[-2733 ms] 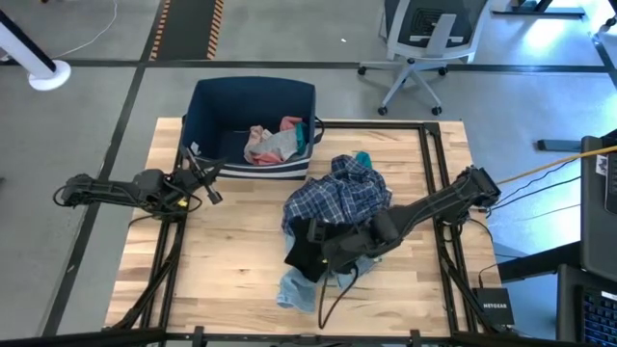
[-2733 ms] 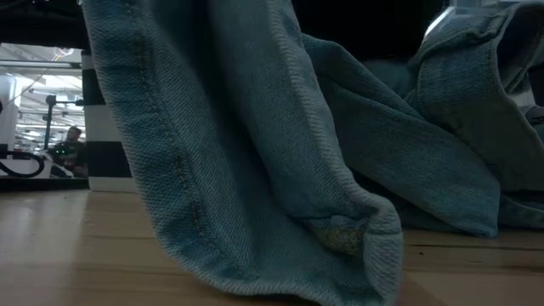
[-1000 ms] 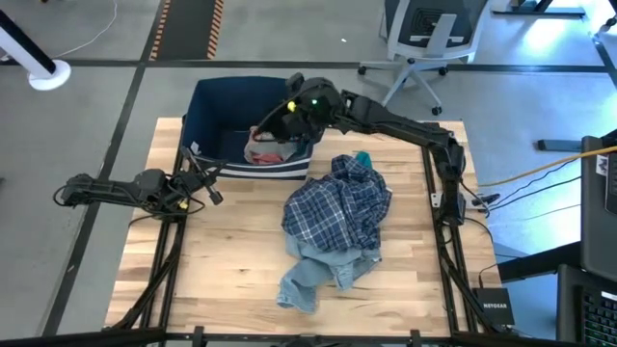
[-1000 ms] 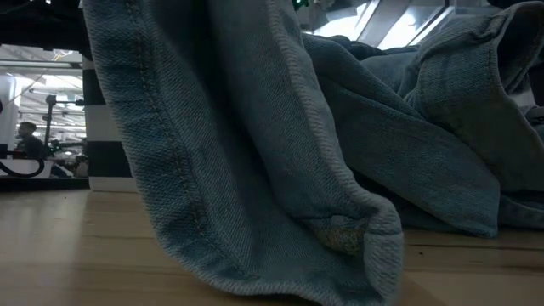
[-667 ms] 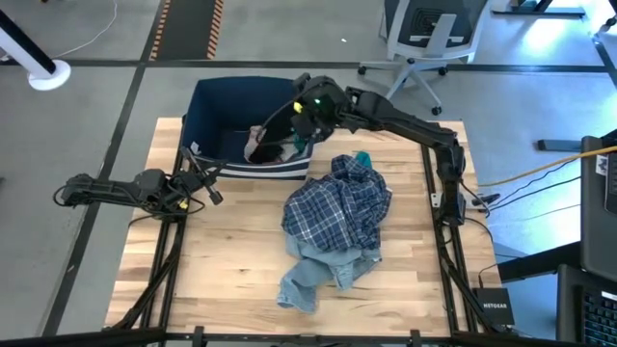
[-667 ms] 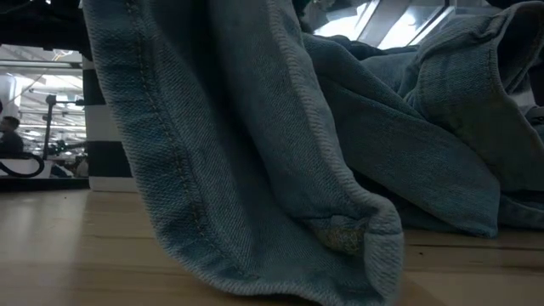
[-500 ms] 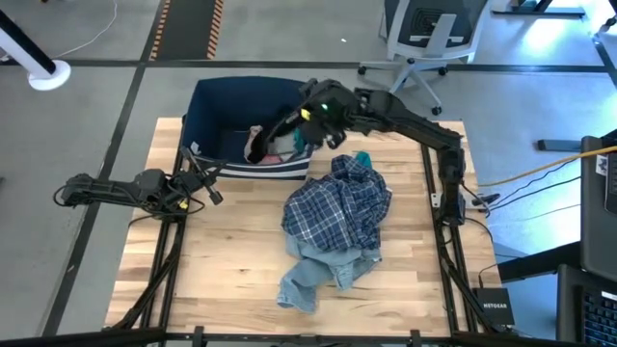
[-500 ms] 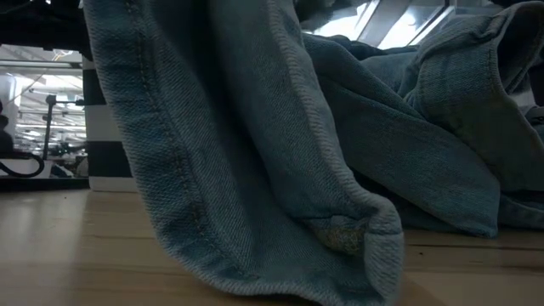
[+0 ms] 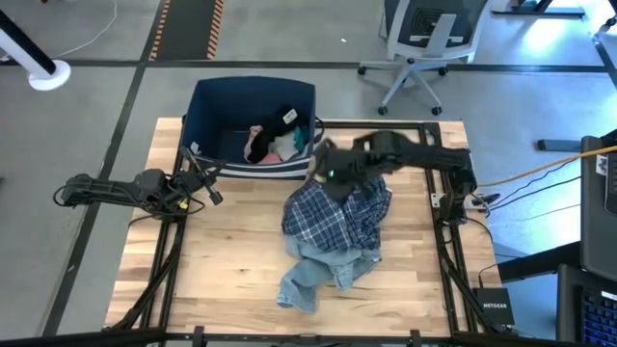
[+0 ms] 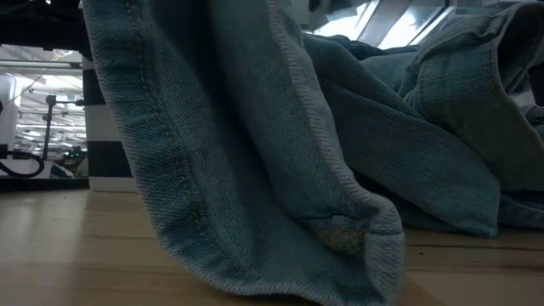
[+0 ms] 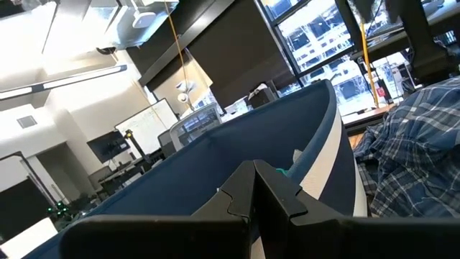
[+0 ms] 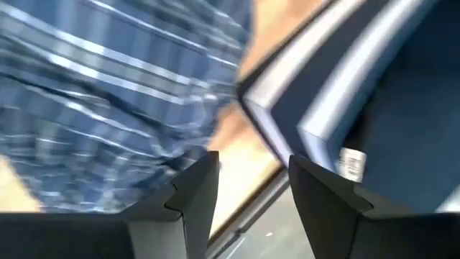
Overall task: Sort clothes
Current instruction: Put the blue sock into the blue laundry bin
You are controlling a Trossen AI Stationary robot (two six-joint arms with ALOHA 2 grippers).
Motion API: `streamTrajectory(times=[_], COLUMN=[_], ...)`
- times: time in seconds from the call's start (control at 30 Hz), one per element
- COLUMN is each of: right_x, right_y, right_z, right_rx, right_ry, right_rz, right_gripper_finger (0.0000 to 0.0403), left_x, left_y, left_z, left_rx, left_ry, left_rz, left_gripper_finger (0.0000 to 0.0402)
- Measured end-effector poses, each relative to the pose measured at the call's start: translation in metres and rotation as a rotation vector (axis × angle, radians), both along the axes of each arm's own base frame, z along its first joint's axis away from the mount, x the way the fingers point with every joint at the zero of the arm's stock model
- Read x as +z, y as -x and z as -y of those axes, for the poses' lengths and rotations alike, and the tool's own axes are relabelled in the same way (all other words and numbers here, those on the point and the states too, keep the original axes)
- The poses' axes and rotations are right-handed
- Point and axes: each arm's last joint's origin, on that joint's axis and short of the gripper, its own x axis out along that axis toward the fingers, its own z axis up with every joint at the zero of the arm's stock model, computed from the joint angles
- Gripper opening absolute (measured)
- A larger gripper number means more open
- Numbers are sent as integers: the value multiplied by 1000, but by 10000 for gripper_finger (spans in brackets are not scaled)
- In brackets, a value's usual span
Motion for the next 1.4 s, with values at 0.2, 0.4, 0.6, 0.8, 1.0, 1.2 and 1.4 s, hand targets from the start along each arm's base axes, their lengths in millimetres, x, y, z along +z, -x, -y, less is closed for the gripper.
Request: streamTrajectory(times=[0.2,0.4,0.6,0.8,1.0,1.2,1.4], right_x=[-27,-54,-66,-80,-123,-151,-162], right_y=[1,14,49,93,124,141,143], right_z=[-26,-39,-39,-40,-55,-71,-85], right_rx=[32,36,-31,-92,-64,-24,-10], right_ry=[-9,-45,-76,-145,-241,-278,-254], right_rz=[-109,-180,-103,97,325,385,463], right_gripper_finger=[177,176,176,176,176,176,176], left_x=[0,0,0,0,0,0,0], left_y=[0,0,0,0,0,0,0], left_z=[0,0,0,0,0,0,0], left_rx=[0,0,0,0,0,0,0], left_ry=[0,0,0,0,0,0,0], left_rz=[0,0,0,0,1,1,0], left_gripper_finger=[1,1,1,1,1,1,1])
